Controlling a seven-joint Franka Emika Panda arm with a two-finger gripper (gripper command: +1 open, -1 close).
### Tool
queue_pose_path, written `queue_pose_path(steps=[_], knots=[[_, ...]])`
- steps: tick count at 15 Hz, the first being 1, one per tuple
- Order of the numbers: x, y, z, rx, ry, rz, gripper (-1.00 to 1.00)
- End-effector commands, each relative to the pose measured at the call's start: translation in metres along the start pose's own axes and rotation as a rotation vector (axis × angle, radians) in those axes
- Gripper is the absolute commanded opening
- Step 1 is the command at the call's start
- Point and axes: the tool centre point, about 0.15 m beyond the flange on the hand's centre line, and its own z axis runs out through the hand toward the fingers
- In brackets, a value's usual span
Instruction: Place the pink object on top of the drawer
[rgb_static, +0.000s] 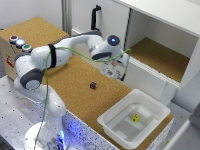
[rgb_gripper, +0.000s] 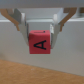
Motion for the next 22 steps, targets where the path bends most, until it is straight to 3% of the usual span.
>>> queue_pose_path(steps=[1, 5, 9, 16, 19, 22], knots=[[0.023, -0.146, 0.029, -0.030, -0.046, -0.159, -1.00], [0.054, -0.228, 0.047, 0.035, -0.039, -0.321, -1.00], [0.084, -0.297, 0.064, 0.139, -0.019, -0.438, -1.00], [0.125, -0.392, 0.073, 0.242, 0.038, -0.626, -1.00], [0.125, -0.432, 0.079, 0.327, 0.034, -0.690, -1.00], [0.097, -0.470, 0.089, 0.419, -0.006, -0.789, -1.00]])
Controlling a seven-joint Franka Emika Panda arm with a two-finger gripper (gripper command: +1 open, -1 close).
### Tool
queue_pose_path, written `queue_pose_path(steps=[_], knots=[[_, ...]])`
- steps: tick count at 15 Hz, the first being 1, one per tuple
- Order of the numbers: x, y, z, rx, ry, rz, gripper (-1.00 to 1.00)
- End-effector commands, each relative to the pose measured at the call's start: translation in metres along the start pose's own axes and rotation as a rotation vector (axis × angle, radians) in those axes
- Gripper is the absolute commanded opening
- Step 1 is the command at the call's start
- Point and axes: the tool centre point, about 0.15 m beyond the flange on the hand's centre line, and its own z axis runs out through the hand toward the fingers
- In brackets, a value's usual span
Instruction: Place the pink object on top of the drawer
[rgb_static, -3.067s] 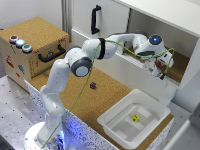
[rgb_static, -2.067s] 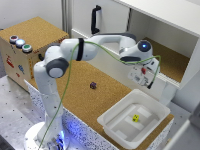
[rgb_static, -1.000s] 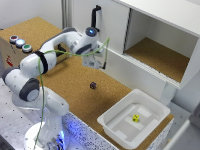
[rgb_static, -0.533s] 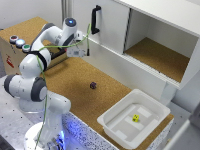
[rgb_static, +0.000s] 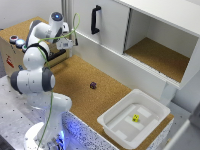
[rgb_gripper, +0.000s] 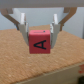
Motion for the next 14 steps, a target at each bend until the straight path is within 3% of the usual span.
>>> queue_pose_path(steps=[1, 4, 6, 7, 14], knots=[[0.027, -0.053, 0.047, 0.188, -0.049, -0.141, -1.00], [0.021, -0.060, 0.074, 0.189, -0.092, -0.133, -1.00], [0.023, -0.054, 0.088, 0.150, -0.110, -0.110, -1.00], [0.025, -0.051, 0.089, 0.146, -0.112, -0.097, 1.00], [0.030, -0.066, 0.017, 0.159, -0.025, -0.167, 1.00]])
